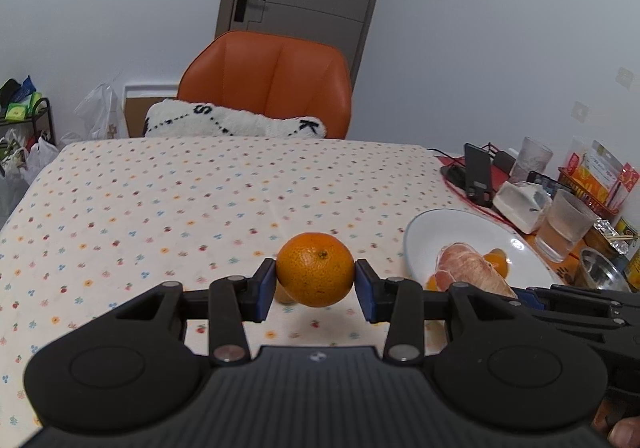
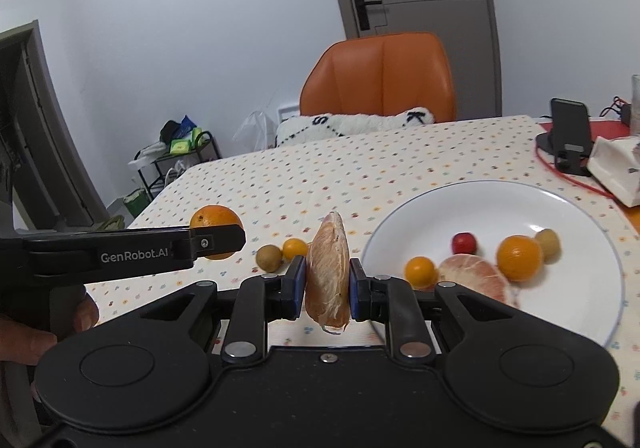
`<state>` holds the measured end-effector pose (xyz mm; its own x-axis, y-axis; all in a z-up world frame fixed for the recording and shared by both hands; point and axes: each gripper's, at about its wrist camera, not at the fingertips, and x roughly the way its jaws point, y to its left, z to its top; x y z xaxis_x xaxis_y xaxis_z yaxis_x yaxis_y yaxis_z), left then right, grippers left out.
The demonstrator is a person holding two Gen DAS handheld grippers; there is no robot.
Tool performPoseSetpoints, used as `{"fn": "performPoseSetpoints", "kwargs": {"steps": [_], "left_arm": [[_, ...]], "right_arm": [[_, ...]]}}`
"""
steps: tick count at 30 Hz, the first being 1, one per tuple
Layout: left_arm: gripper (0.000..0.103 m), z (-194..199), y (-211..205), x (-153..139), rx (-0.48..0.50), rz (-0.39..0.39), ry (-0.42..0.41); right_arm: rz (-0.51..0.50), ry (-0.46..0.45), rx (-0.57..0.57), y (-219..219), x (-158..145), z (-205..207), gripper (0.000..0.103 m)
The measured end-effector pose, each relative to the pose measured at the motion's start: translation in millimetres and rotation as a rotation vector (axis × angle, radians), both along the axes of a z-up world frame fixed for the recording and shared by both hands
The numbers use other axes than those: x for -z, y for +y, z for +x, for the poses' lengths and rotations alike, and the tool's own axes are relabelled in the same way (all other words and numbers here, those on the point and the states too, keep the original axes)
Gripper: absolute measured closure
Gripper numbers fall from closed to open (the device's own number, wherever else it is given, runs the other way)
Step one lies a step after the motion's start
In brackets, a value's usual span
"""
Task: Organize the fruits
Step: 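Grasp the orange with the left tool while the right tool lifts the pomelo segment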
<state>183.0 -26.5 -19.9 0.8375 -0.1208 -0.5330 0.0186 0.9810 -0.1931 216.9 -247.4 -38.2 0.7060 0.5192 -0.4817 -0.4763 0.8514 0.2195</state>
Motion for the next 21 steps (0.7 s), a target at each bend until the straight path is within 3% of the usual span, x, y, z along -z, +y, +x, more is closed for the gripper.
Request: {"fn": "performPoseSetpoints", "kwargs": {"steps": [21], "left_arm": [[0.062, 5, -80, -7, 0.109, 0.065, -0.010]], "right_arm": [[0.095, -0.005, 0.136, -88, 8, -3, 0.083]]}}
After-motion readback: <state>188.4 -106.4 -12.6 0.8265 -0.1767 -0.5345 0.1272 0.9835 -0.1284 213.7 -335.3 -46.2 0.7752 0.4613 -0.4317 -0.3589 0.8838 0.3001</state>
